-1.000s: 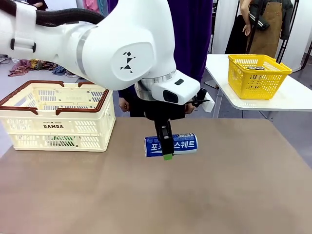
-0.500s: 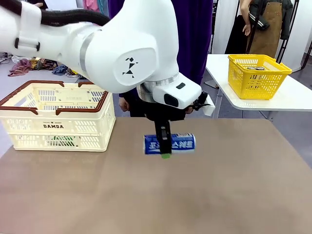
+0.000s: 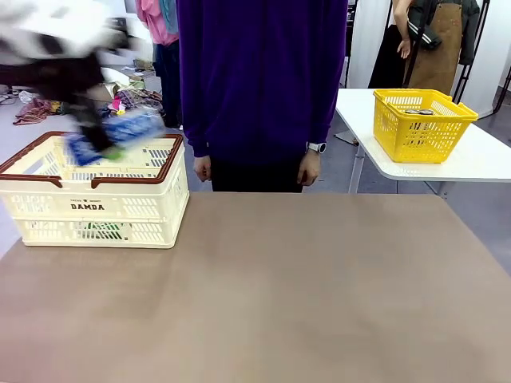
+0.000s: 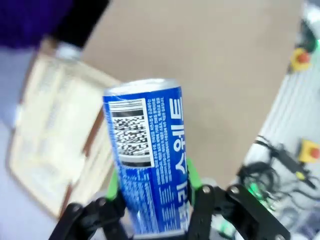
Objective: Place the drinks into the Shopping basket.
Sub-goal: Pick up one drink and place it into the Shopping basket.
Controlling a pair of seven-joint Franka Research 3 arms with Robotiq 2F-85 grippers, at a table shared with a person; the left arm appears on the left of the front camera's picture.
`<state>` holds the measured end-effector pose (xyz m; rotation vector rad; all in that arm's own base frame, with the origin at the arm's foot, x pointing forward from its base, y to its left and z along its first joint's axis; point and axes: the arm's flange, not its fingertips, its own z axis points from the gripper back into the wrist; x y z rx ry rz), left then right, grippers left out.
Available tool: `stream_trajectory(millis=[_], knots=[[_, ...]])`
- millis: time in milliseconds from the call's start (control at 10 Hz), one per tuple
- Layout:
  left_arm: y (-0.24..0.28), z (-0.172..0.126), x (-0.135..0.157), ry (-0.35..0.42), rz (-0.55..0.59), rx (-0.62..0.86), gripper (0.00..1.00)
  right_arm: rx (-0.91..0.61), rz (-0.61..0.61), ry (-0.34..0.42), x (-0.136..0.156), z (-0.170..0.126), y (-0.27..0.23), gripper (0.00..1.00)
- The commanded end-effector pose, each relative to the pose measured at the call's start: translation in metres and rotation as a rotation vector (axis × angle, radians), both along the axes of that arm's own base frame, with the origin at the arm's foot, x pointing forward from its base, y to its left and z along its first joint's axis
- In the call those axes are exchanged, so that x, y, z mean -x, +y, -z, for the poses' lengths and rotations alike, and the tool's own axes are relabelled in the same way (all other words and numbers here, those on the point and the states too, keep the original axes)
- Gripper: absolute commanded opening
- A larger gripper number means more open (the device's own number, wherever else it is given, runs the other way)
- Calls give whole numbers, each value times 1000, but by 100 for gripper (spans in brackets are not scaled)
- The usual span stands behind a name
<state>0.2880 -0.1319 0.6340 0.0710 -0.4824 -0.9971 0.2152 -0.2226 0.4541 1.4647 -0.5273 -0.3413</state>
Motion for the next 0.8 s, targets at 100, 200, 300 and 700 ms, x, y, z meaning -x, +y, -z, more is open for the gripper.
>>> stream_trajectory(millis=[100, 200, 300, 700], knots=[[56, 1, 3, -27, -579, 316, 0, -19, 6, -11, -1, -5, -1, 100], [56, -1, -2, -75, -672, 355, 0, -19, 6, -11, -1, -5, -1, 100], [54, -3, -13, -112, -761, 408, 0, -19, 6, -11, -1, -5, -1, 100], [73, -4, -14, -13, -723, 402, 0, -19, 6, -11, -1, -5, -1, 100]])
